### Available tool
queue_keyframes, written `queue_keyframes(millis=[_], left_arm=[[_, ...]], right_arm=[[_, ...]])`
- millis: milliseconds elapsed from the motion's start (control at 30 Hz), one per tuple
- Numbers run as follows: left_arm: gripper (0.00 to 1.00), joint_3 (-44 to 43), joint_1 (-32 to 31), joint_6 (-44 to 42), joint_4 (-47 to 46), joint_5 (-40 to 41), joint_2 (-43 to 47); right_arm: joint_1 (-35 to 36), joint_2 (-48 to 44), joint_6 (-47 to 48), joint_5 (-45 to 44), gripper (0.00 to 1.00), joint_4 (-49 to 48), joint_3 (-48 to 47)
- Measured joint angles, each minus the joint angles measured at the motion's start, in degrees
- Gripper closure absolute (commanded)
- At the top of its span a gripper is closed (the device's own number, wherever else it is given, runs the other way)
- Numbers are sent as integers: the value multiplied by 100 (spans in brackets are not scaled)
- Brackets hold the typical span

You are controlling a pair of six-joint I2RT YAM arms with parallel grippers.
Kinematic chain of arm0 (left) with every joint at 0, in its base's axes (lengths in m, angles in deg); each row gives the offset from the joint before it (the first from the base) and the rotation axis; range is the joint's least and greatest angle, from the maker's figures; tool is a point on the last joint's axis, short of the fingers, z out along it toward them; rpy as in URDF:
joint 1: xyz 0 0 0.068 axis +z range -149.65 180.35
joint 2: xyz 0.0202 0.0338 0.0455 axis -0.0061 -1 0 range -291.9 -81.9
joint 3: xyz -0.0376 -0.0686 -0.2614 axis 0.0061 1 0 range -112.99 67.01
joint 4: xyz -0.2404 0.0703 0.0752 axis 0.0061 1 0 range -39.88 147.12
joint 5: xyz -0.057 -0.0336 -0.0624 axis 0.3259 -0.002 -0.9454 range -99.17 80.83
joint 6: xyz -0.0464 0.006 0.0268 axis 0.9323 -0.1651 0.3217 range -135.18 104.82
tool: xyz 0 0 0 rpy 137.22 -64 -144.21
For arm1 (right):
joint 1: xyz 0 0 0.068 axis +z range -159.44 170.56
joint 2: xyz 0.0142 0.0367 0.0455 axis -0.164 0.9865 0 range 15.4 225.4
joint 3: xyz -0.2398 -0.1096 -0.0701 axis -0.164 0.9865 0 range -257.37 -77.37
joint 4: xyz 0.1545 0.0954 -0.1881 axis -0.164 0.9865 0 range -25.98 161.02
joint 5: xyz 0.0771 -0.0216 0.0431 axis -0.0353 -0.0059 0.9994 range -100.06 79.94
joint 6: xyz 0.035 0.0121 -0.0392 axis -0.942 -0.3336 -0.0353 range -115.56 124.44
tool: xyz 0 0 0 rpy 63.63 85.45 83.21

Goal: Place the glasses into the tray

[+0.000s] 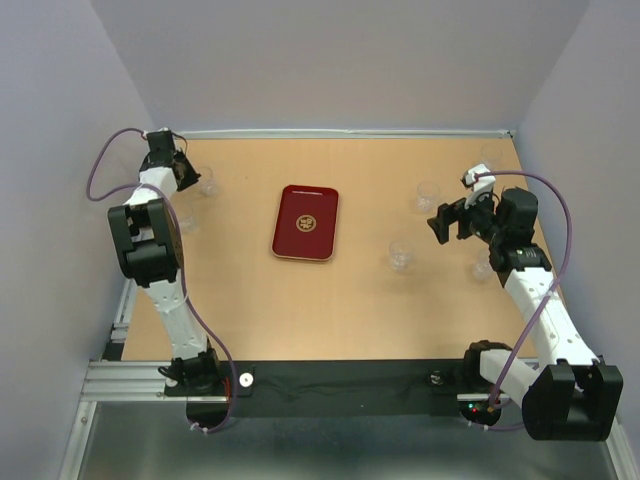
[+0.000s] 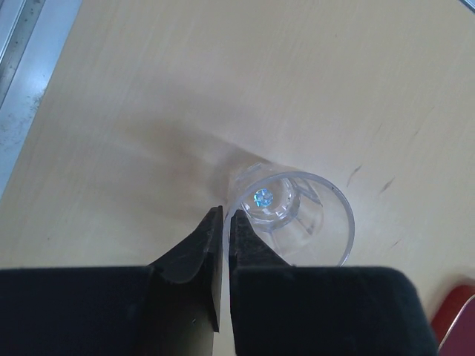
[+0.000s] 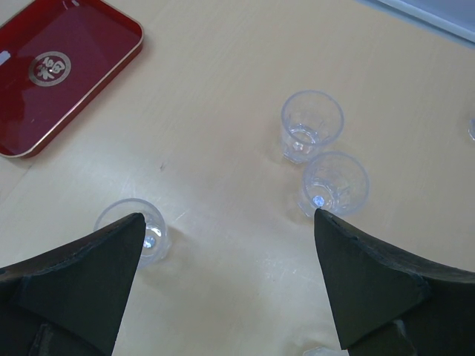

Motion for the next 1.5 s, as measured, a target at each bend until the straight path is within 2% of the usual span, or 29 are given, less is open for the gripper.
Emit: queue_keyframes(millis=[333,600,867,1500], left_arm=[[100,-9,-444,-188,-166,-417,94],[100,52,-1294,-385,-505,-839,479],[100,52,-1963,-579,-522,-975,503],[100,52,-2549,-1038,-299,-798,400]], right_arm=[[0,0,44,-22,0,4,0],[0,0,79,-37,0,4,0],[0,0,94,-37,0,4,0],[0,0,149,-70,0,13,0]])
